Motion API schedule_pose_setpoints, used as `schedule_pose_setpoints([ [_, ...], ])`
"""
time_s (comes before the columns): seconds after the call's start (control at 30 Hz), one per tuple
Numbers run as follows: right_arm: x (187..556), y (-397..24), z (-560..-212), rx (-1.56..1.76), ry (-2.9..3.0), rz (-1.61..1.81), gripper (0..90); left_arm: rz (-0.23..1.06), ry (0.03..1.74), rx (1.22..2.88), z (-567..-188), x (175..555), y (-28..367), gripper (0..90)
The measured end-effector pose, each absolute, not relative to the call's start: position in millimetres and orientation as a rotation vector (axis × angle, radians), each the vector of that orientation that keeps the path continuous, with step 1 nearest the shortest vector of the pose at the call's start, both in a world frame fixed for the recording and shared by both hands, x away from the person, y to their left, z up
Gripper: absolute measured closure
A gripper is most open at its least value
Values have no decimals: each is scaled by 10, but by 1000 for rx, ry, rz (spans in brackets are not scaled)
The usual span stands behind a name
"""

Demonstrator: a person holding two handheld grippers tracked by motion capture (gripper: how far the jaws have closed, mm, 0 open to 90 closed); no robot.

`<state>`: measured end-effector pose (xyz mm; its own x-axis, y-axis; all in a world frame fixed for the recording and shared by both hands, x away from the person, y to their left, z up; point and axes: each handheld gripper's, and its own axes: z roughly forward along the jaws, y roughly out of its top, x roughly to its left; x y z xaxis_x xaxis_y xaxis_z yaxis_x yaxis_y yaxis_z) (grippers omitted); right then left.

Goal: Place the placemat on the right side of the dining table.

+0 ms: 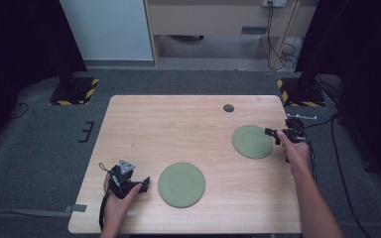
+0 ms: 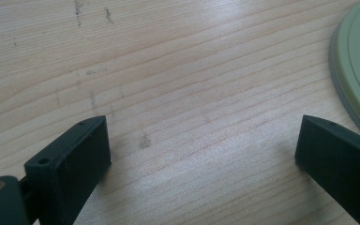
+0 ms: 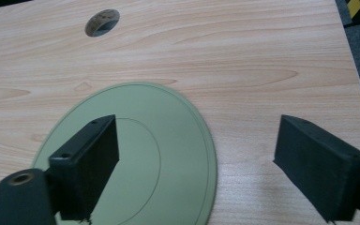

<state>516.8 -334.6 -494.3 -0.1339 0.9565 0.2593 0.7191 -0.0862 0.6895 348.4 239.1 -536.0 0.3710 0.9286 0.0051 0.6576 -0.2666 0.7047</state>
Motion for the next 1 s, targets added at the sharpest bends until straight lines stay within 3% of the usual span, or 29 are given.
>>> schedule_pose_setpoints([
  [0.27, 5158, -3334, -4893, 1801, 1879, 1062, 71, 568, 1365, 2019, -5360, 3484, 2391, 29],
  [1.0, 4885, -3014, -4619, 1622, 1951, 1126, 74, 567, 1362, 2021, -5360, 3473, 2384, 28],
])
